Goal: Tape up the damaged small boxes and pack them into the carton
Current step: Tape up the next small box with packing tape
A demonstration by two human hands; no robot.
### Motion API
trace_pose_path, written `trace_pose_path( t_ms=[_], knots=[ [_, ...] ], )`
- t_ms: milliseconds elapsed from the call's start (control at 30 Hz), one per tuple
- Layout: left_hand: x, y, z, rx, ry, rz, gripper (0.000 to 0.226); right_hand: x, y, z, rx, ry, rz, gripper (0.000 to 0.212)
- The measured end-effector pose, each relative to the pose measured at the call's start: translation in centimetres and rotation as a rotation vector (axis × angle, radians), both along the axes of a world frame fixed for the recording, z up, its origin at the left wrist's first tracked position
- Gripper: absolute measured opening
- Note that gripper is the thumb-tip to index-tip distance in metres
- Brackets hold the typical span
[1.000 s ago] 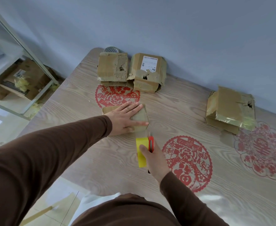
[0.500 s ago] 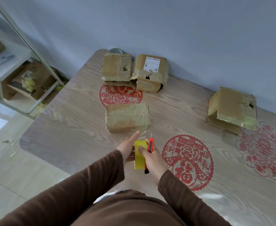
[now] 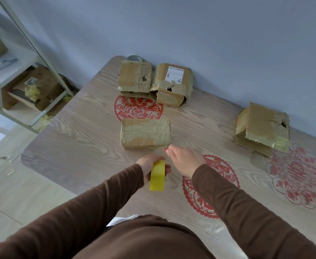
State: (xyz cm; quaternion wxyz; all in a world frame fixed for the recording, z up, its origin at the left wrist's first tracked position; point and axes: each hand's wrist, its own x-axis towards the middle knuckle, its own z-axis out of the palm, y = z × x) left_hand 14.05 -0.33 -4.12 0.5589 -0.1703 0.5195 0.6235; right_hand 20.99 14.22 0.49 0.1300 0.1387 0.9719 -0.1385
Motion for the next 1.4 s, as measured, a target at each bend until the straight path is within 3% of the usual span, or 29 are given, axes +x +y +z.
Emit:
trace_pose_path(
  t_ms=[167,367,567,667,733,867,933,1100,1267,1400],
  knots=[
    [-0.4,0.1,0.1,-0.034,0.041,0.012,0.033,-2.3,1.0,0.1,0.110,-0.127,0.145,0.038],
    [-0.5,0.9,0.2,-0.075,0.094,-0.002,0.033,-4.3,0.8,-0.2,0.251,-0.209,0.171,0.050],
    [-1.3,1.4,0.1,-0.142,0.204,-0.143,0.020,-5.2,1.4,-0.4,0.420,-0.369,0.134,0.034],
    [-1.5,1.1,0.5,-0.149,0.226,-0.153,0.016,-4.1,4.4,-0.3,0.298,-0.506,0.071,0.040],
    [-1.8,0.9,0.6,-0.144,0.232,-0.136,0.012,-3.6,5.6,0.3,0.024,-0.425,0.007,0.056],
    [-2.1,0.9,0.5,-0.154,0.264,-0.120,0.015,-4.0,2.9,-0.1,-0.112,0.134,-0.042,0.038],
    [-2.1,1.0,0.7,-0.171,0.278,-0.144,0.014,-4.4,1.2,-2.0,-0.069,0.151,-0.026,0.057],
    [-2.4,-0.1,1.3,-0.300,0.330,-0.344,0.010,-4.4,0.7,-5.2,0.012,0.298,-0.089,0.048],
    [-2.1,-1.7,0.9,-0.196,0.168,-0.188,0.016,-4.0,1.2,-6.8,0.091,0.422,-0.031,0.055],
    [-1.6,-2.5,0.9,-0.143,0.148,-0.143,0.015,-3.5,0.5,-7.3,0.055,0.366,-0.069,0.070]
  ],
)
